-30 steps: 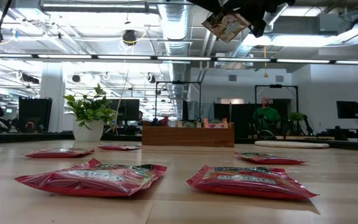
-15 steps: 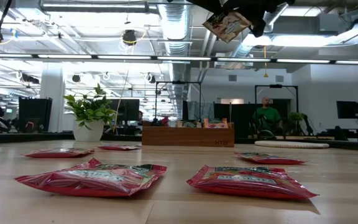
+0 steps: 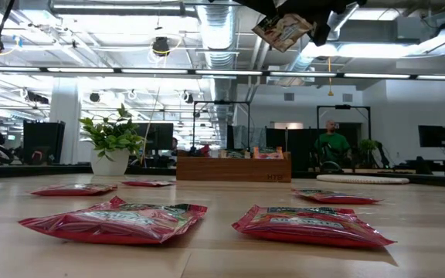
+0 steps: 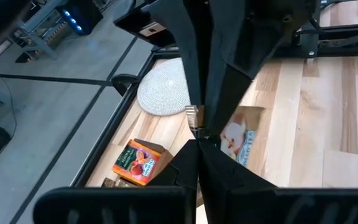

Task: Pick & Place Tea
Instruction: Put the brown tea bag into the middle section of the wooden organizer

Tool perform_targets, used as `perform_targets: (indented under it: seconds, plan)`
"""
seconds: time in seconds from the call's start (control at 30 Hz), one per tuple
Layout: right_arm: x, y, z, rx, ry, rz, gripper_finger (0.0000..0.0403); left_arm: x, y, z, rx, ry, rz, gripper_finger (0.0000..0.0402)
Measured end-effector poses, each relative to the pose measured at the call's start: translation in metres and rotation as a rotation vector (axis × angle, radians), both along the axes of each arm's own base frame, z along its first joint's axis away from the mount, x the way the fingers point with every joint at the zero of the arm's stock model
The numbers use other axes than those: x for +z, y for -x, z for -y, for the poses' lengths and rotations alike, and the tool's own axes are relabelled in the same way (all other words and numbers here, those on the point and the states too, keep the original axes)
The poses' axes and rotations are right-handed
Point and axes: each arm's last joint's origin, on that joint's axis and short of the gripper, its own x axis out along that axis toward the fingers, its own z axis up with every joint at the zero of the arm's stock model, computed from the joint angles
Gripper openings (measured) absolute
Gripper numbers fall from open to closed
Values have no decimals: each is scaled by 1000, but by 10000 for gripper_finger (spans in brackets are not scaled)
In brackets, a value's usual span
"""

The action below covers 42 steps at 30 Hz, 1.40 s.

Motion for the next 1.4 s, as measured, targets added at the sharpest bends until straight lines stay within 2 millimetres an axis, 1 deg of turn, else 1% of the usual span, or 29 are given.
perform_targets:
  seconds: [0.1,0.67,0.77,0.93,1.07,1.2,1.3,1.4]
  plan:
    - [0,0,0,-5,-24,-2,7,0,0,0,0,0,1,0]
    - [0,0,0,-7,-24,0,0,0,0,0,4,6,10,0]
    - [0,0,0,-7,-24,-1,0,1,0,0,4,6,11,6]
    - [0,0,0,-9,-25,-1,0,1,0,0,8,11,18,42]
    - [0,0,0,-10,-24,-2,0,1,0,0,24,18,28,88]
    - [0,0,1,-35,-14,-2,0,1,2,3,41,-19,9,136]
    - [0,0,2,-65,-1,-2,0,5,15,9,54,-87,-54,160]
    - [0,0,4,-137,37,-1,0,9,33,10,138,-153,-120,170]
